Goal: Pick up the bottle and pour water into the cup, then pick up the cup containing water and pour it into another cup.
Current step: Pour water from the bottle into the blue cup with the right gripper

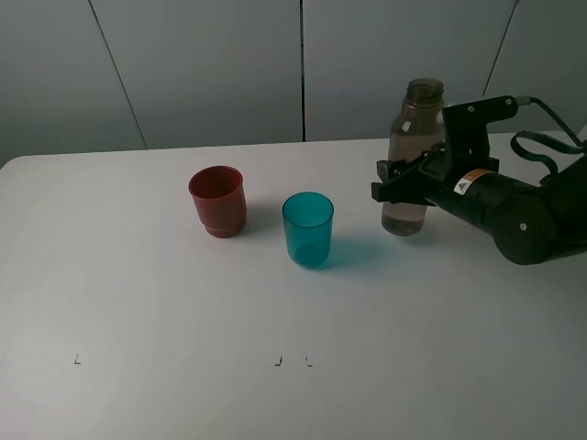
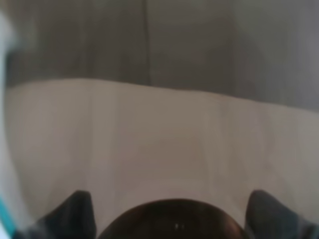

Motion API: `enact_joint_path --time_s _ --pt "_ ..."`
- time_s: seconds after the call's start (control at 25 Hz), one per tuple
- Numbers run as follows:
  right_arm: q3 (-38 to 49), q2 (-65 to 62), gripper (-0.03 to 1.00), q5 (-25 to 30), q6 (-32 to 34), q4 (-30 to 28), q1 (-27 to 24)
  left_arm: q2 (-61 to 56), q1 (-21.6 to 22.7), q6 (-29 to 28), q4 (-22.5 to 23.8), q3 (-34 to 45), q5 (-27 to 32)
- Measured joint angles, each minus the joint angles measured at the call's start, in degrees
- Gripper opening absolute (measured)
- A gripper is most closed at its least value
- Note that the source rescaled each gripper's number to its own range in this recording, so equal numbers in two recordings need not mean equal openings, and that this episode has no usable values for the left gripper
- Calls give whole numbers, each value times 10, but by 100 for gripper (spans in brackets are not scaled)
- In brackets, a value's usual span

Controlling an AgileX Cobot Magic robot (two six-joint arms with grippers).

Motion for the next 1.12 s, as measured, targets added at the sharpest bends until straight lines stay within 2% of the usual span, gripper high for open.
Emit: enact_joint_path --time_s 0.16,0.28,0.52,1.12 --pt "-31 -8 0 60 -35 -25 0 0 0 0 0 0 0" --pt "-45 -9 0 78 -71 -46 0 0 0 0 0 0 0" --pt "-58 -9 0 109 -181 -51 4 0 0 0 0 0 0" --pt "-63 -9 0 123 -399 -54 4 0 0 -4 0 0 0"
